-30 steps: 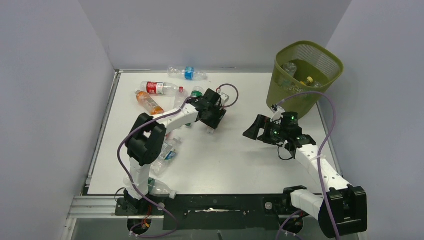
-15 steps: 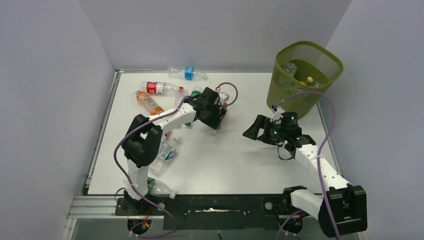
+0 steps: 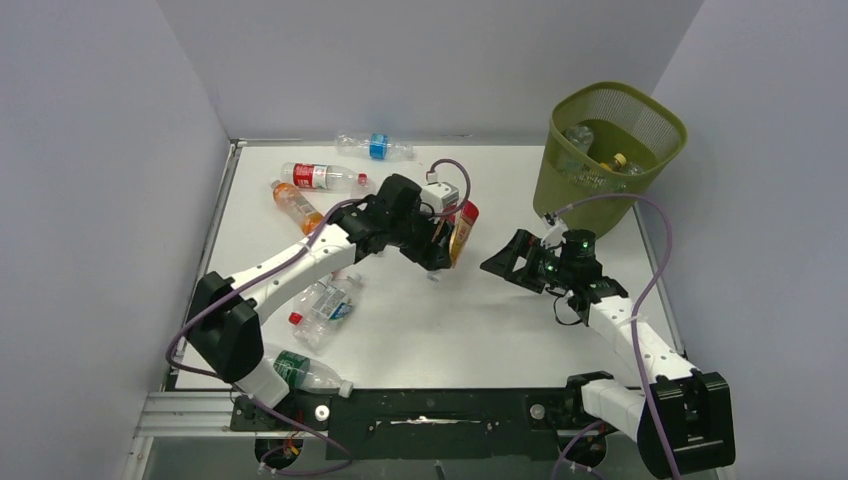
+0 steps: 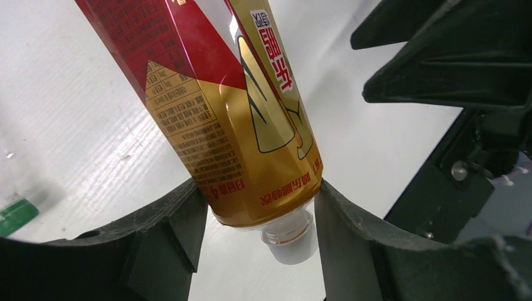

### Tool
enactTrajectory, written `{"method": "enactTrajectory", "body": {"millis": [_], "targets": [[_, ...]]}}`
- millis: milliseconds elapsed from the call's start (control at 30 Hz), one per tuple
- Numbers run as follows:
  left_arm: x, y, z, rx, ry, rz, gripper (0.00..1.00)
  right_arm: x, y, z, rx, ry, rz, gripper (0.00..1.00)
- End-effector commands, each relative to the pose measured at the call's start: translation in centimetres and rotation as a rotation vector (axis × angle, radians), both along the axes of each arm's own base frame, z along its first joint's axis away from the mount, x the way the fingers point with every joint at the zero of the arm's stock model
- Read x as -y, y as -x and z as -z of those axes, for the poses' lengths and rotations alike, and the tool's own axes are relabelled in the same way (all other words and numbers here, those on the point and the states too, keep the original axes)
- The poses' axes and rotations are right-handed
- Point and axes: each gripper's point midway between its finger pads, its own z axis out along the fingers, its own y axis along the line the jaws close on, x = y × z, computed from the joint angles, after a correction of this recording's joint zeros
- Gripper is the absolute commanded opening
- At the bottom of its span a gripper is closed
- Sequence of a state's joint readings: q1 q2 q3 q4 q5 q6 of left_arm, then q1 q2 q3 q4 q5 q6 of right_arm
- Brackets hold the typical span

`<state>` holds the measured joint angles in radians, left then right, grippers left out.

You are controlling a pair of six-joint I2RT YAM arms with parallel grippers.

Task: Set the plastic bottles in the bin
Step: Pick up the plastic bottle at the center of the board.

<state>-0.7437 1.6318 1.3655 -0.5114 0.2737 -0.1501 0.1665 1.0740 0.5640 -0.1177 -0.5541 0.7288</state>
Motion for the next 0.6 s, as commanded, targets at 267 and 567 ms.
{"method": "enactTrajectory", "body": {"millis": [267,567], "targets": [[1.4,4.5,-4.6,-0.03,0.206,0.059,0.38,-1.3,0.7,-4.2,0.131,-0.148,0.007,0.98],[2.5,6.0,-7.0,-0.031,0.304,0.083,0.38,-1.8,0.7,-6.5,0.182,-0.24,0.019,0.98]]}}
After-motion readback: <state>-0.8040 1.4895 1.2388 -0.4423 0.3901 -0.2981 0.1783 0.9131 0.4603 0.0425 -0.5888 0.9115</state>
